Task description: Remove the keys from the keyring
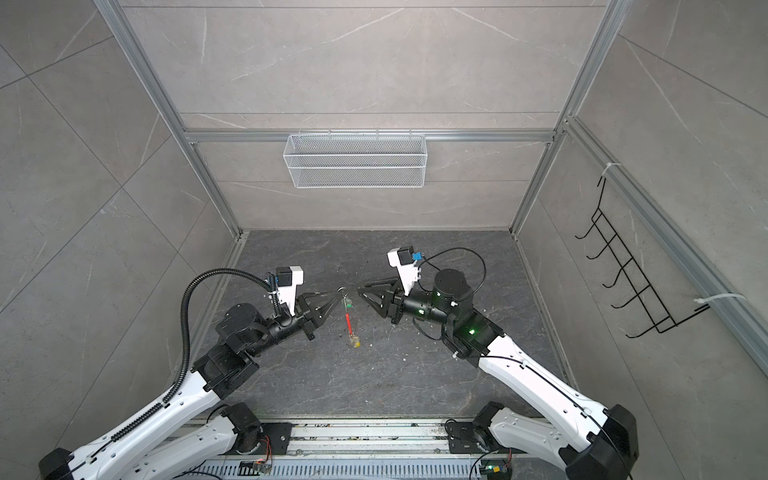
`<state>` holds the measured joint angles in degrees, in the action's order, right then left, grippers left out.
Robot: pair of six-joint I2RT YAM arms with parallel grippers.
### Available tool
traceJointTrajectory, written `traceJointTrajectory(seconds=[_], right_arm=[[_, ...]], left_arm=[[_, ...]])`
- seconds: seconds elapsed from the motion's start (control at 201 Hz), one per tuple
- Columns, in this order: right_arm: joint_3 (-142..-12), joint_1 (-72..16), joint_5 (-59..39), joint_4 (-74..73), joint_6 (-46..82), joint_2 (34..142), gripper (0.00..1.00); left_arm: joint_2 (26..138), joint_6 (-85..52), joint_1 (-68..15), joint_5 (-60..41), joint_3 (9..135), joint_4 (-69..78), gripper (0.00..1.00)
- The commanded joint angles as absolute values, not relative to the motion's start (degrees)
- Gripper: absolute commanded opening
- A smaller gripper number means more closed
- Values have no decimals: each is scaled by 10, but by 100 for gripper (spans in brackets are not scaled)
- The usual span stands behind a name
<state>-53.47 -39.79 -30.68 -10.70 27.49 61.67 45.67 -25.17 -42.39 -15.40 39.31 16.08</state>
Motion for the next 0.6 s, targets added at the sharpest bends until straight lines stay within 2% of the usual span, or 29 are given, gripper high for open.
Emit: traceJointTrajectory(seconds=[0.0,0.239,0.598], right_arm=[[-544,-400,-341,-131,281,633,39],[-554,-400,-408,-147,284,655,38],[-580,-403,-458,-175,288,676,38]], left_arm=[[443,-254,-426,-152,413,185,0],[433,-243,-425,-176,404,197,0],[434,-235,-426,-219,388,231,0]])
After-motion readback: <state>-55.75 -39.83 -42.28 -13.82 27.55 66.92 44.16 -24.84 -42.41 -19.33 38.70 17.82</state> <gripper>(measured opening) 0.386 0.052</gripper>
